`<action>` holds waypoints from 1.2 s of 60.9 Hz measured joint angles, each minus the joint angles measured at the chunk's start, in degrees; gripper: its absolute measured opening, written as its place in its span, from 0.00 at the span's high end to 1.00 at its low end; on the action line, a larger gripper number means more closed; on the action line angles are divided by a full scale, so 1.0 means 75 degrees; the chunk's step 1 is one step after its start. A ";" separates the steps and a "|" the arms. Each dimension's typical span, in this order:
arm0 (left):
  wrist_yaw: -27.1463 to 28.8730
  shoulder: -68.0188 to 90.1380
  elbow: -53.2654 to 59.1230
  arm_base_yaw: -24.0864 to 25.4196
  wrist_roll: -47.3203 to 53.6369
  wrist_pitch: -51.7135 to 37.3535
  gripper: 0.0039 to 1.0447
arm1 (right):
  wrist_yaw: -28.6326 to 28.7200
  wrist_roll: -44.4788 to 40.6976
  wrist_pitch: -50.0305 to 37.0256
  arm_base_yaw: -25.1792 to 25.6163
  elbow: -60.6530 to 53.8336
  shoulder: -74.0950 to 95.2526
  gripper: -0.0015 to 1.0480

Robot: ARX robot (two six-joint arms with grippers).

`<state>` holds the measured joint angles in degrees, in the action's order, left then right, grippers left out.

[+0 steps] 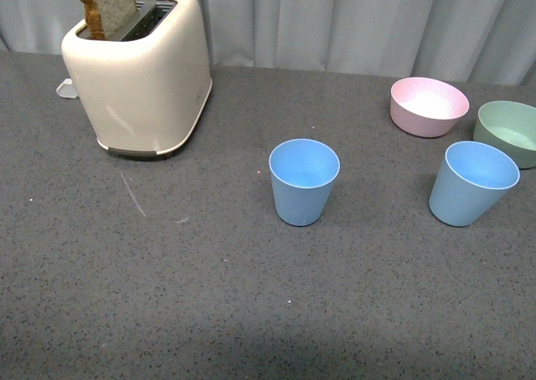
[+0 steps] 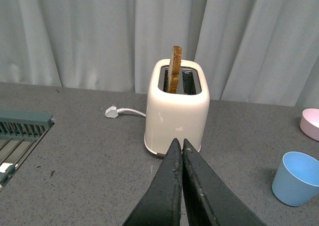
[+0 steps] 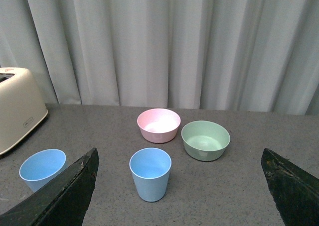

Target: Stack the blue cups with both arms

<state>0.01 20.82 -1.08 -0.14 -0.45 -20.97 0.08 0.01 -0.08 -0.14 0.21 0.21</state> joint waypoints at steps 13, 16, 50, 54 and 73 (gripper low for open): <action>0.0000 -0.0653 0.0000 0.0000 0.0000 0.0644 0.97 | 0.0000 0.0000 0.0000 0.0000 0.0000 0.0000 0.09; 0.0000 -0.0758 0.0000 0.0000 0.0003 0.0746 0.97 | 0.0000 0.0000 0.0000 0.0000 0.0000 0.0000 0.09; 0.0000 -0.2731 -0.0003 0.0000 0.0003 0.2771 0.97 | 0.0003 0.0000 0.0000 0.0000 0.0000 0.0000 0.09; 0.0000 -0.2731 -0.0003 0.0000 -0.0003 0.2777 0.96 | 0.0000 0.0000 0.0000 0.0000 0.0000 0.0000 0.09; 0.0000 -0.2742 -0.0003 0.0000 0.0000 0.2777 0.41 | 0.0000 0.0000 0.0000 0.0000 0.0000 0.0000 0.09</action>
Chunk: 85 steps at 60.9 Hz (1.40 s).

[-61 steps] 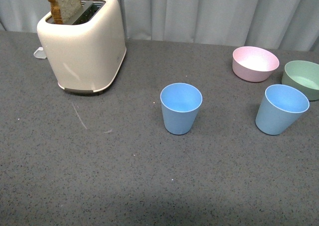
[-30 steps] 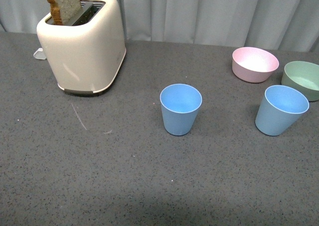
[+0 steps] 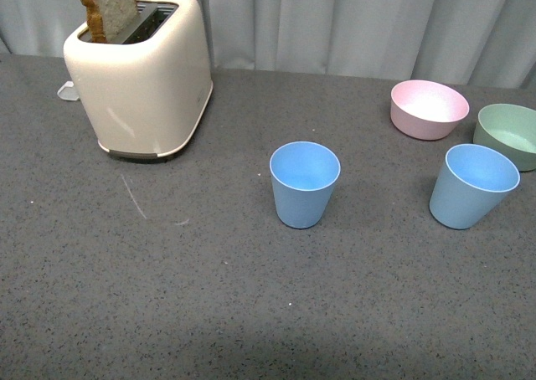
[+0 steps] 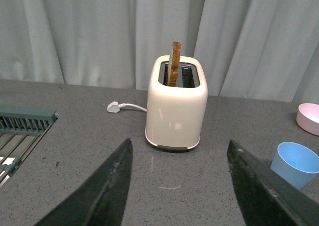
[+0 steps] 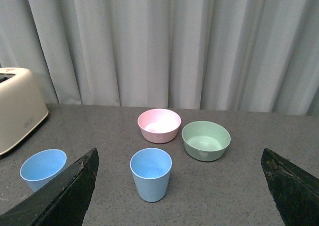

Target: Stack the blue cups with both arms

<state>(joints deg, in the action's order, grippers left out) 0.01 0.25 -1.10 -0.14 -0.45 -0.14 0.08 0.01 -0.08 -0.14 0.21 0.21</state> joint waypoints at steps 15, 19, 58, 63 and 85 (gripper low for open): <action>0.0000 -0.0003 0.0000 0.0000 0.0006 0.0003 0.06 | 0.0478 -0.1078 -0.0965 0.0466 0.0670 0.3369 0.09; -0.0003 -0.0003 0.0000 0.0000 0.0006 0.0003 0.06 | 0.0455 -0.1125 -0.1888 0.0446 0.1017 0.4916 0.09; -0.0003 -0.0003 0.0000 0.0000 0.0006 0.0003 0.06 | -0.0079 0.1195 -0.1087 -0.0055 0.6569 1.4478 0.09; -0.0003 -0.0003 0.0000 0.0000 0.0006 0.0003 0.06 | -0.0114 0.1396 -0.0868 -0.0140 0.6904 1.4839 0.09; -0.0003 -0.0003 0.0000 0.0000 0.0006 0.0003 0.06 | -0.0248 0.1853 -0.0408 -0.0201 0.7443 1.5335 0.58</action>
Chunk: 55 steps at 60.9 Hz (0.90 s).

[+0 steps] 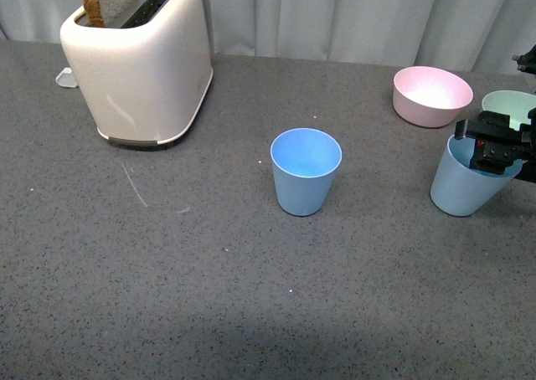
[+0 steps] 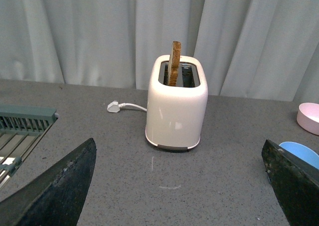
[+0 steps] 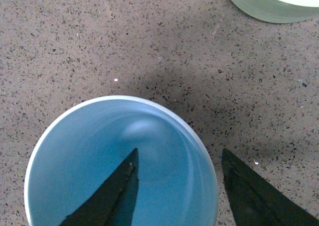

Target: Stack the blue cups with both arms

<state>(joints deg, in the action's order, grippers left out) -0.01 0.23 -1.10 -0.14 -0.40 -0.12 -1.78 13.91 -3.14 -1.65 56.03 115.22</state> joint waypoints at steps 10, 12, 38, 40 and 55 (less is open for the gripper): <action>0.0000 0.0000 0.0000 0.0000 0.0000 0.0000 0.06 | -0.0015 0.0070 0.0108 0.0003 0.0023 0.0006 0.80; 0.0000 0.0000 0.0000 0.0000 0.0000 0.0000 0.06 | -0.0003 0.0090 0.0140 0.0003 0.0026 0.0006 0.87; 0.0000 0.0000 0.0000 0.0000 0.0000 0.0000 0.06 | 0.1903 0.0819 0.1043 -0.0495 0.0172 -0.1588 0.99; 0.0000 0.0000 0.0000 -0.0003 0.0000 0.0000 0.06 | 0.2060 0.0915 0.1148 -0.0629 0.0248 -0.1708 0.99; 0.0003 0.0000 0.0000 0.0000 0.0000 0.0000 0.06 | 0.2655 0.1603 0.1469 -0.1725 0.0708 -0.1734 0.99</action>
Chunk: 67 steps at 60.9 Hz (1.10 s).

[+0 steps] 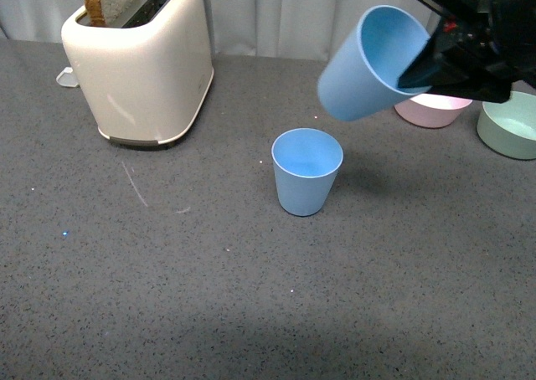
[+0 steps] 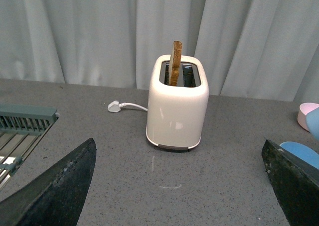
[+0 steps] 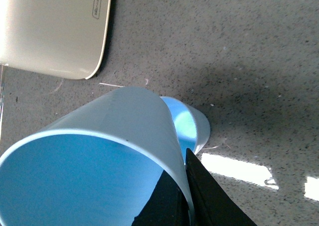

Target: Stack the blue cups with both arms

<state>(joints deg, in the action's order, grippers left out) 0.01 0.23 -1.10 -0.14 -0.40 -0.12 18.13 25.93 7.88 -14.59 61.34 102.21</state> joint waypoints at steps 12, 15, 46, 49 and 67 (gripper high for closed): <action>0.0000 0.0000 0.0000 0.0000 0.0000 0.0000 0.06 | -0.0306 0.0154 0.0189 -0.0370 0.0219 0.0428 0.99; 0.0000 0.0000 0.0000 0.0000 0.0000 0.0000 0.06 | -0.0356 0.0181 0.0204 -0.0402 0.0233 0.0478 0.99; -0.0003 0.0000 0.0000 0.0000 0.0000 0.0000 0.06 | -0.0866 -0.0277 0.0090 -0.0580 0.0469 0.0723 0.53; -0.0003 0.0000 0.0000 0.0000 0.0000 0.0000 0.06 | -0.0868 -0.0326 0.0090 -0.0583 0.0469 0.0705 0.45; 0.0012 -0.0003 0.0000 0.0000 0.0003 0.0003 0.06 | -0.4593 -0.2795 -0.7860 -0.0463 -0.2996 0.0437 0.63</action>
<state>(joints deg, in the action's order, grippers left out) 0.10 0.21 -1.10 -0.14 -0.38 -0.10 -16.32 4.97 -51.07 -18.06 38.87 105.49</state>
